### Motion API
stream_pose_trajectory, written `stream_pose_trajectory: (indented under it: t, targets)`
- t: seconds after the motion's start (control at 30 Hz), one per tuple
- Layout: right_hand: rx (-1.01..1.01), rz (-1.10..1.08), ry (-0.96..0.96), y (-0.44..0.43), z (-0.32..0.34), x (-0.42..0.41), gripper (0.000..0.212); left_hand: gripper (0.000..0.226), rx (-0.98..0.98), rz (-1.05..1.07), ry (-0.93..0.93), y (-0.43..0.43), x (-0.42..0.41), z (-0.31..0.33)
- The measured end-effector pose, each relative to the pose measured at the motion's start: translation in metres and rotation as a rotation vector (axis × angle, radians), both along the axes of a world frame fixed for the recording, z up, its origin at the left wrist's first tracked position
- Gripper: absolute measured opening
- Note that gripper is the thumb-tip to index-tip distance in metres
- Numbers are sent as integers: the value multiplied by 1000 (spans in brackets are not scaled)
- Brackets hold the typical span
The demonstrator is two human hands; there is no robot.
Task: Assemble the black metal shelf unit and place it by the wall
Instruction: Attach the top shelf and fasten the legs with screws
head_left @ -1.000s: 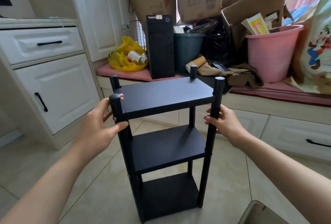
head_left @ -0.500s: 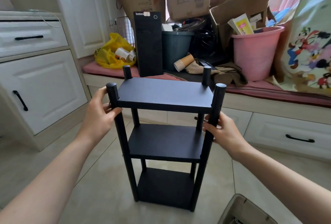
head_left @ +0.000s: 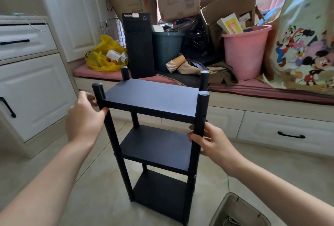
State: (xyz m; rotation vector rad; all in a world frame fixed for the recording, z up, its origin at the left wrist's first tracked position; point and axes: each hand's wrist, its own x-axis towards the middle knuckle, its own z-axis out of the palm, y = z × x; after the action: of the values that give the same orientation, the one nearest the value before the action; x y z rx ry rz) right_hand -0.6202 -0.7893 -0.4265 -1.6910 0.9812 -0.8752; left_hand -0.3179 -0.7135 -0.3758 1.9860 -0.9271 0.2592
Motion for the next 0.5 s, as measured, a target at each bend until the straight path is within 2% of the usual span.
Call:
stream_pose_trajectory:
  t: [0.1,0.2,0.27,0.37,0.5]
  targets:
    - [23,1,4,-1,3,-2,12,25,139,22,166,2,-3,11]
    - [53,1,-4,2,4,-3,12,23,168,-293,505,3,-24,13]
    - [73,10,-4,3,5,-5,14,21,222,-529,665,4,-46,11]
    - [88,27,17,4,10,-8,20,24,268,-780,756,2,-74,0]
    - [103,5,40,1,15,-8,13,34,205,-906,850,-9,-105,-20]
